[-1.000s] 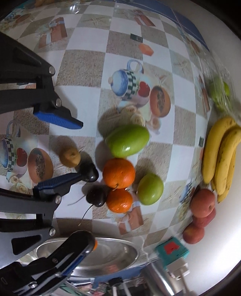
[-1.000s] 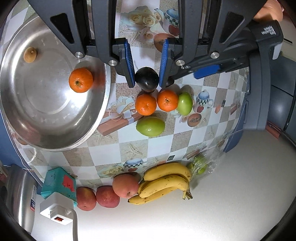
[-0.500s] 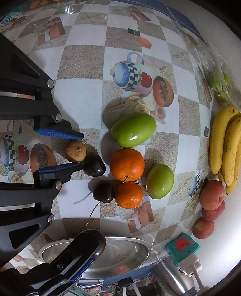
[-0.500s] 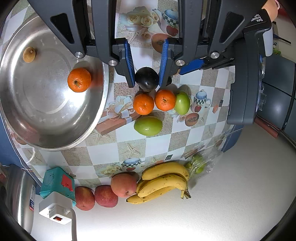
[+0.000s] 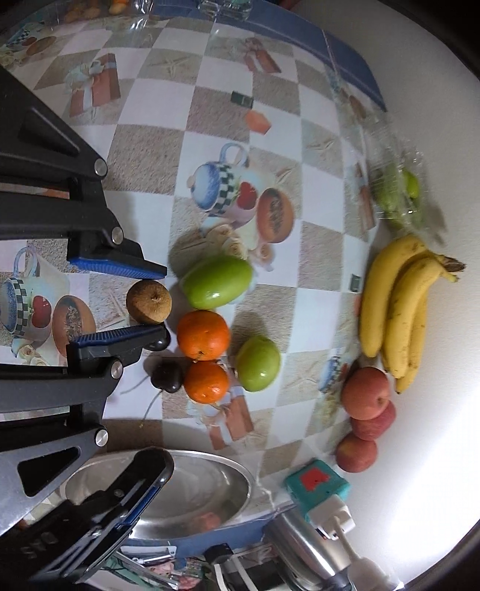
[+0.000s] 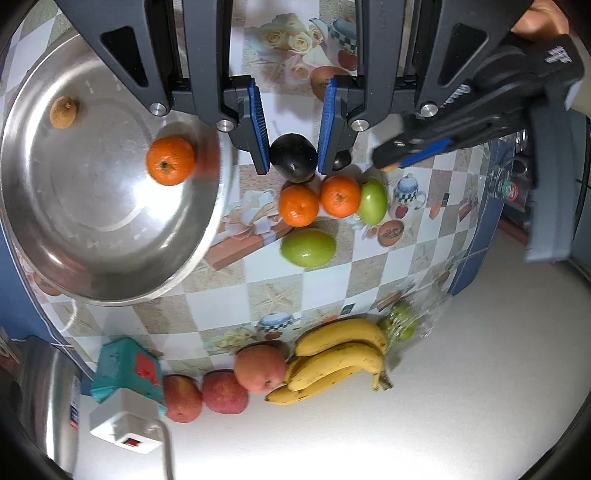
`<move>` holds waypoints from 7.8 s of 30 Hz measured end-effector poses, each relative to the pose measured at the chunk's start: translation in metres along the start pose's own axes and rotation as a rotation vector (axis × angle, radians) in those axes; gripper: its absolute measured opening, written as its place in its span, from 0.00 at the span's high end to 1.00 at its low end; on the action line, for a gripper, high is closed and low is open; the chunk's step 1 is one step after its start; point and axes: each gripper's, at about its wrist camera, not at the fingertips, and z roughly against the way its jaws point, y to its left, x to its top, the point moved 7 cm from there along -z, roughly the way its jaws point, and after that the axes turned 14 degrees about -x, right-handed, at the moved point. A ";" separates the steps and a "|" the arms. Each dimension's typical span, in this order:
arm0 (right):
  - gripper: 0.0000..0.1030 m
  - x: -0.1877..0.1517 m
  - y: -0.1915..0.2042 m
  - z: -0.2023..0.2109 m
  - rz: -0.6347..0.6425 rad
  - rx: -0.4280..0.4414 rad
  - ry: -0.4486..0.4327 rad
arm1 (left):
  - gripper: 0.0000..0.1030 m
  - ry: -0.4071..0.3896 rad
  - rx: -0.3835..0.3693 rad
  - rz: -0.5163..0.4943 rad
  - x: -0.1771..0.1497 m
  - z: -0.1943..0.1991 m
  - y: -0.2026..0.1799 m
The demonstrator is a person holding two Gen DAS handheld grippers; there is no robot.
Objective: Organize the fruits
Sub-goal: 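Carry the kiwi and the plum in both grippers over the steel bowl, then open the left gripper dropping the kiwi while the right gripper drops the plum into the bowl, then withdraw both grippers from the bowl toward the remaining fruit, then move the left gripper toward the green mango while the right gripper approaches a dark plum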
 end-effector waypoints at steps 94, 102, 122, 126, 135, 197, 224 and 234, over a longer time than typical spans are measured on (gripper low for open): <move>0.35 -0.006 -0.172 0.008 -0.345 -0.298 0.046 | 0.26 0.023 0.018 -0.176 -0.022 -0.047 -0.110; 0.36 -0.008 -0.155 0.005 -0.290 -0.305 0.070 | 0.22 -0.087 0.098 0.045 0.009 -0.010 -0.043; 0.33 -0.004 -0.088 0.007 -0.099 -0.280 0.048 | 0.00 -0.196 0.202 0.179 0.018 0.042 0.020; 0.24 -0.005 -0.085 0.004 -0.095 -0.280 0.053 | 0.00 -0.189 0.212 0.181 0.017 0.043 0.025; 0.05 -0.004 -0.079 0.002 -0.068 -0.298 0.020 | 0.00 -0.206 0.234 0.151 0.020 0.046 0.029; 0.05 0.025 0.017 -0.018 0.011 -0.193 0.002 | 0.00 -0.155 0.220 0.108 0.048 0.023 0.061; 0.67 0.001 0.037 -0.065 0.091 -0.128 0.148 | 0.18 -0.028 -0.014 0.146 0.042 -0.042 0.041; 0.67 -0.006 0.039 -0.074 0.095 -0.121 0.176 | 0.29 -0.036 -0.044 0.179 0.043 -0.045 0.041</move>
